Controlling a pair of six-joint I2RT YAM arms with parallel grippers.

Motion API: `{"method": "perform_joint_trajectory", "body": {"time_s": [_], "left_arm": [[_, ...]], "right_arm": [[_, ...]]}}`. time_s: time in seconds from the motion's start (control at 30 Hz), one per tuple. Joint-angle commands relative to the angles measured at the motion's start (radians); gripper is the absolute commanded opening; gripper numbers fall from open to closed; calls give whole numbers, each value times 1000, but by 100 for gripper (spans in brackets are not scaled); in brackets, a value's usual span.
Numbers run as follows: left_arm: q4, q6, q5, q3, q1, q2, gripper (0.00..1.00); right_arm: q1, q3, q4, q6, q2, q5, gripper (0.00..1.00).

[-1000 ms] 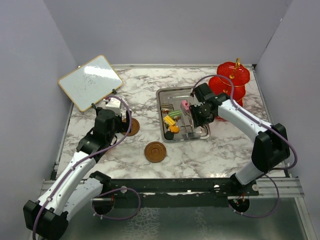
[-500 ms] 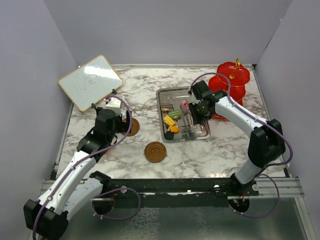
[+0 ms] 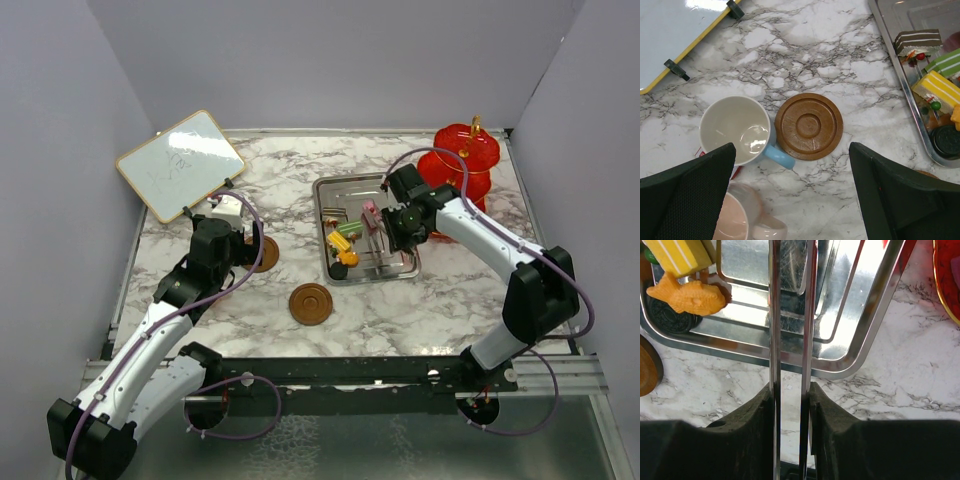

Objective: Serve the afternoon tea
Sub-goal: Pick up the desert from the tray.

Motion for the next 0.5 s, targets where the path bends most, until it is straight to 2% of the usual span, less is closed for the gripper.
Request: {"method": "perform_joint_trajectory", "body": {"time_s": [0.0,0.13,0.3,0.47], "left_arm": [[-3,5,16,36,5,-4,99],[-2,5,19,38,5,-2,99],[-1,6,19,38,6,-4,99],[-3,6,18,36,5,-4,99]], "right_arm": [[-1,-36,8,32,-50,8,26],[-1,-61,12,42,-61,3,28],[-1,-56,21,42,-55,11,38],[-1,-38,19,40,-49,5,41]]}}
